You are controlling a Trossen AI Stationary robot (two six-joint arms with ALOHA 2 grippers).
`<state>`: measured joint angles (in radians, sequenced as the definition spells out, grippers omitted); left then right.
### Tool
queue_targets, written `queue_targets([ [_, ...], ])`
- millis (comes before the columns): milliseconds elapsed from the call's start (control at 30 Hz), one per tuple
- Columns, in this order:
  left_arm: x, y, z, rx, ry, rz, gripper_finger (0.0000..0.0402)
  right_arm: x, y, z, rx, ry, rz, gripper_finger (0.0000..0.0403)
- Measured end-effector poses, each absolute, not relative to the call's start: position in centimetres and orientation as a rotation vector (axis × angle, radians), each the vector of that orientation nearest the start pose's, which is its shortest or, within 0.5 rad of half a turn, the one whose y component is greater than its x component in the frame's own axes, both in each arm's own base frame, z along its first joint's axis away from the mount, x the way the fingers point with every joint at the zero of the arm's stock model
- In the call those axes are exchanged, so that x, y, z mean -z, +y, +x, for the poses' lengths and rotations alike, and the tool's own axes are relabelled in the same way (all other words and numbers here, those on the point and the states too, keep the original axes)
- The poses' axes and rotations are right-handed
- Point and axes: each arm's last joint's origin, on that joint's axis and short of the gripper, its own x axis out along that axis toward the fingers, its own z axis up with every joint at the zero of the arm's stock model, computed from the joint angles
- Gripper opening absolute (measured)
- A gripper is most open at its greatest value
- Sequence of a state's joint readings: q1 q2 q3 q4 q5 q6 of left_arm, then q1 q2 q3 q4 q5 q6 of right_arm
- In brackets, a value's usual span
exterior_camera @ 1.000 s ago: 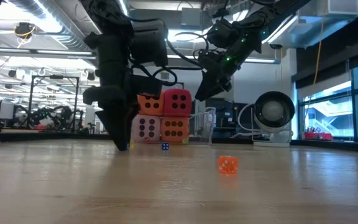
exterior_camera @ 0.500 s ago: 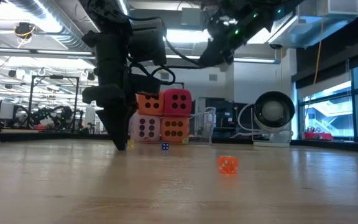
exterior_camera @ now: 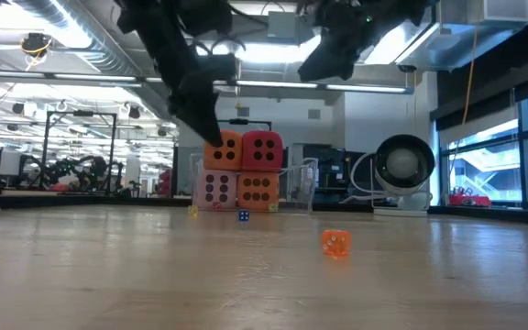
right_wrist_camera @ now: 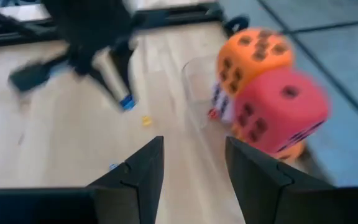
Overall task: Pick & Place Dice
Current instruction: Put the small blue dice in the transparent bin
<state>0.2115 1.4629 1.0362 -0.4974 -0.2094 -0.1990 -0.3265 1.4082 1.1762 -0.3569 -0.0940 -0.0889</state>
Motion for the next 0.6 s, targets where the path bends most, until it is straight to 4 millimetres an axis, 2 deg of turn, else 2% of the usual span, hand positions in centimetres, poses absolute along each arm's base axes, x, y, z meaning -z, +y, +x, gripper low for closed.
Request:
queue_targets([
  [100,-25.7,8.2,28.5,-0.549,0.780,-0.208,0.0029,-29.6,-8.6,29.7,0.184,0.602,0.092,0.0171],
  [200,-26.0,9.8,28.1,-0.640,0.745,-0.212,0.0029,-28.1,-7.3,29.8,0.211,0.610,0.120,0.0171],
  [367,-25.0,12.3,27.8,-0.742,0.777,-0.217,0.0029,-26.9,-5.2,30.0,0.294,0.636,0.130,0.0171],
  [600,-23.5,14.4,28.1,-0.820,0.787,-0.218,0.0029,-26.0,-2.4,30.1,0.341,0.615,0.213,0.0171],
])
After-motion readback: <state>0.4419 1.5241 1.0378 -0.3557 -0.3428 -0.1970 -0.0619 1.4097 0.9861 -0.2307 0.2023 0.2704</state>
